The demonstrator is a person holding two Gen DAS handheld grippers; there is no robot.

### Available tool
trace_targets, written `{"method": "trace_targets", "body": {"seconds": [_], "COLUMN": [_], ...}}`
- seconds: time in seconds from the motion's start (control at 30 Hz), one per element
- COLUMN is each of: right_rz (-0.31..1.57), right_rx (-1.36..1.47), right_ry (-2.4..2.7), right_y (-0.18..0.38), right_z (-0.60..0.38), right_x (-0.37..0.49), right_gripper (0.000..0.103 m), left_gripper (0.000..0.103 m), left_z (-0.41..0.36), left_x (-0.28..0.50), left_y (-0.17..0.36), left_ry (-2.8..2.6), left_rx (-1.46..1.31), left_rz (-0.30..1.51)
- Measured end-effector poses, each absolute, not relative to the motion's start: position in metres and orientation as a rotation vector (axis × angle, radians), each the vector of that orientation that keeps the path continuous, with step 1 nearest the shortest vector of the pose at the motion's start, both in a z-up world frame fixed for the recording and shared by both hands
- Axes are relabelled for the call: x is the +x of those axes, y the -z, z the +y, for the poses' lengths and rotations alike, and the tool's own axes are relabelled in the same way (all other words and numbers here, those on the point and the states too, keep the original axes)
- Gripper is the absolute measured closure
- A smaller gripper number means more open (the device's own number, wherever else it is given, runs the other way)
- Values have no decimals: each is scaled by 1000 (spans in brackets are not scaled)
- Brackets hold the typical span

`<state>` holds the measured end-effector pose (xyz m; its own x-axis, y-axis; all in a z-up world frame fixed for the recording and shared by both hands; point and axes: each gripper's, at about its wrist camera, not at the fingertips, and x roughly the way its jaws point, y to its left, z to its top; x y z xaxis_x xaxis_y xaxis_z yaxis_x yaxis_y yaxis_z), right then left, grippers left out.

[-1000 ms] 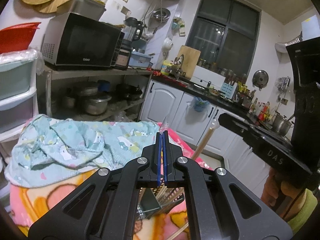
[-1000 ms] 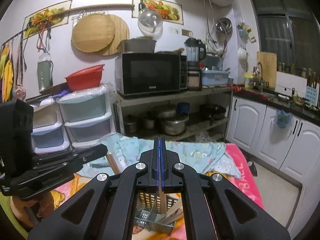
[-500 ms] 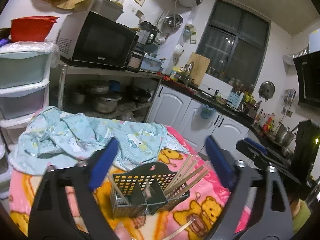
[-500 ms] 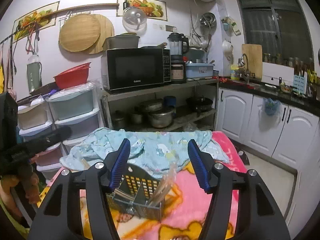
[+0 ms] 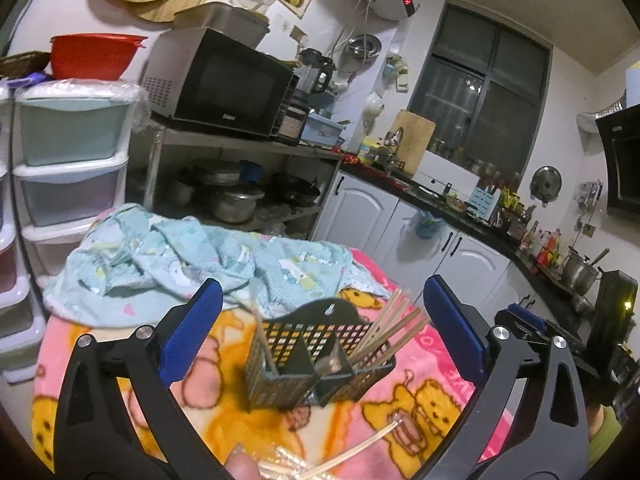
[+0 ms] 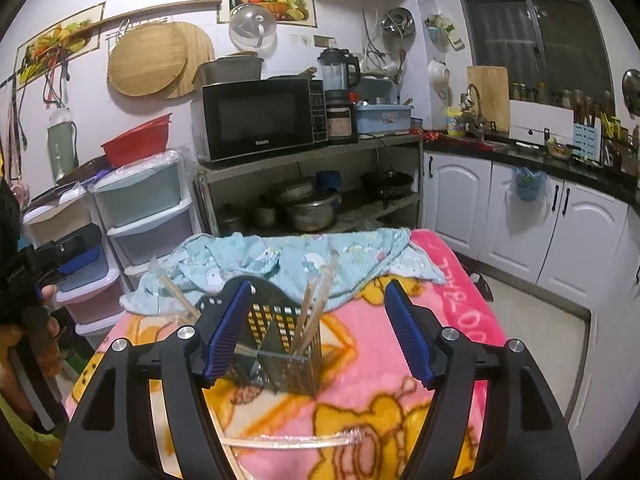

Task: Organize utensils
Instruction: 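Move both open tools back down to the chopstick pile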

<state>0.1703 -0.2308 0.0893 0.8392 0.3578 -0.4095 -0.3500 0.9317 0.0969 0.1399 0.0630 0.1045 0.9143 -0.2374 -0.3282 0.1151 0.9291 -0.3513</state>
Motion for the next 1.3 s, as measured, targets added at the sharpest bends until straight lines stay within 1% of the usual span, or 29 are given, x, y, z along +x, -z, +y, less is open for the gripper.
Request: {"method": "trace_targets", "body": {"seconds": [0.33, 0.67, 1.03, 1.3], "right_rz": [484, 528, 556, 605], "right_rx": [18, -15, -33, -54], "right_ry": [-342, -319, -308, -303], "right_y": [-69, -49, -31, -15], "right_z": [-245, -250, -256, -255], "right_x": [145, 129, 120, 123], "right_gripper": [29, 26, 22, 21], "left_gripper": [11, 11, 11, 11], "left_z": [65, 55, 50, 43], "left_x": [120, 114, 106, 103], "left_y": [-77, -45, -35, -18], "left_ry": [161, 178, 169, 175], "left_rx": [-345, -333, -308, -275], "left_rz": [416, 505, 544, 595]}}
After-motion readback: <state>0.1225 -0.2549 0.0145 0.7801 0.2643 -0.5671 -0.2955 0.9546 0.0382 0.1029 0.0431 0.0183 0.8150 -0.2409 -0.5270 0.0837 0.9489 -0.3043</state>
